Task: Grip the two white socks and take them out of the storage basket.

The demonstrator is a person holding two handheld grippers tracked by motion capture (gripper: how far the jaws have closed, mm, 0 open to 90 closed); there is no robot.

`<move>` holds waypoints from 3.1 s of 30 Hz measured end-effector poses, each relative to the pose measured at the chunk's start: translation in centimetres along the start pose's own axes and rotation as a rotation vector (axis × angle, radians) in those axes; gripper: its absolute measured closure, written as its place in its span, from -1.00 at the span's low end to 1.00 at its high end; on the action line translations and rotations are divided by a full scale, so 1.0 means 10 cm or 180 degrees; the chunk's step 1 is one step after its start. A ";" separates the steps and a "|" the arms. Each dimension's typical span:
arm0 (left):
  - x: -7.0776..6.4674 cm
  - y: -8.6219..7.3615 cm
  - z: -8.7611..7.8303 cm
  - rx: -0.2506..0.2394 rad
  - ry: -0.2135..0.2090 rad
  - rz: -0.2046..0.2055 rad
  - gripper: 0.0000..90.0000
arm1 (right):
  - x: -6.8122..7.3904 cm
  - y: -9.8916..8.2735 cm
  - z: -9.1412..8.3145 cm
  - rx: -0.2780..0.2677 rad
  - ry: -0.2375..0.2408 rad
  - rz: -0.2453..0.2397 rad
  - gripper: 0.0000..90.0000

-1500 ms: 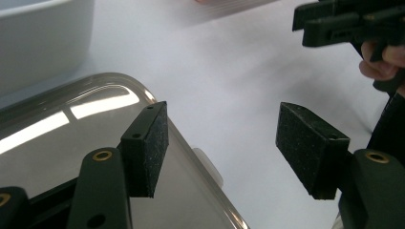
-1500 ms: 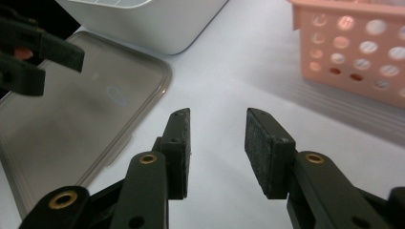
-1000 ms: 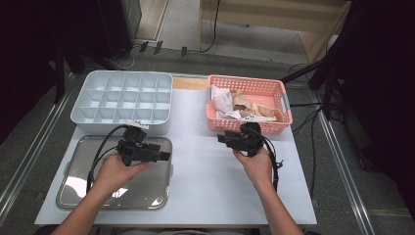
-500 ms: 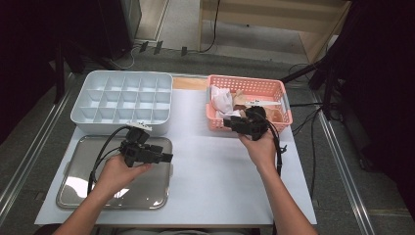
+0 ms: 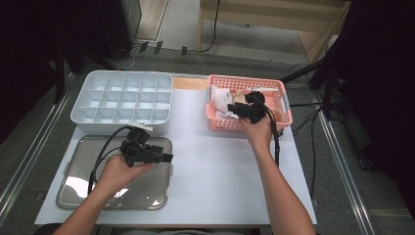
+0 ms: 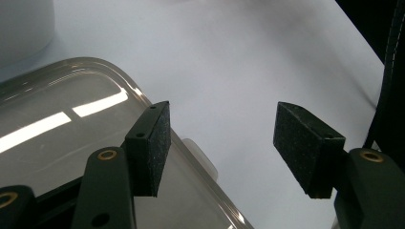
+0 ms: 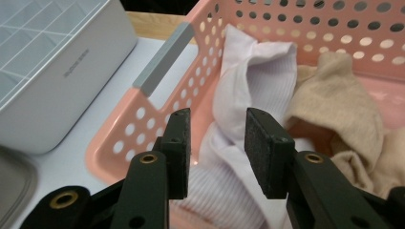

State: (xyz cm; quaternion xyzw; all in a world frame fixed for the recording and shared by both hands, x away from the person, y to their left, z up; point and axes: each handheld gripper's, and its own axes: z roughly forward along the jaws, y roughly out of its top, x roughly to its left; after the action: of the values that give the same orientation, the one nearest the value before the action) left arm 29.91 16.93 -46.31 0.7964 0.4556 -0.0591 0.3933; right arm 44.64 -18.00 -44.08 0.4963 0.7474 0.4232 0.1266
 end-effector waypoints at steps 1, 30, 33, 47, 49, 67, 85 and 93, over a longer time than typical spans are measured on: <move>0.00 0.00 0.01 0.0005 0.0007 0.0000 -0.13 | -0.01 0.02 0.02 0.0005 -0.0005 0.0010 0.40; 0.02 -0.03 0.00 0.0008 -0.0001 -0.0005 -0.13 | -0.09 0.22 0.50 0.0116 -0.0243 0.0075 0.40; 0.01 -0.03 0.00 0.0009 0.0000 0.0006 -0.13 | -0.07 0.20 0.56 0.0162 -0.0242 0.0089 0.39; 0.01 -0.04 0.00 -0.0002 -0.0001 0.0011 -0.12 | 0.01 0.18 0.70 0.0419 -0.0182 0.0373 0.66; 0.01 -0.04 -0.01 -0.0005 0.0005 0.0010 -0.12 | 0.02 0.16 0.73 0.0488 -0.0195 0.0357 0.78; 0.02 -0.04 0.00 -0.0003 0.0025 0.0012 -0.11 | 0.05 0.21 0.56 0.0448 0.0019 0.0353 0.97; 0.02 -0.04 0.02 -0.0014 0.0045 0.0021 -0.10 | 0.26 0.42 -0.01 0.0096 0.0236 0.0085 0.97; 0.03 -0.05 0.02 -0.0005 0.0053 0.0032 -0.11 | 0.32 0.33 -0.13 0.0077 0.0286 0.0050 0.97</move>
State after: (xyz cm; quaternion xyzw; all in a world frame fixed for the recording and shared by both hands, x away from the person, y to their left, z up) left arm 29.77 17.07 -46.84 0.7988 0.4548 -0.0502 0.3905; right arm 44.44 -15.44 -40.09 0.4841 0.7535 0.4370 0.0836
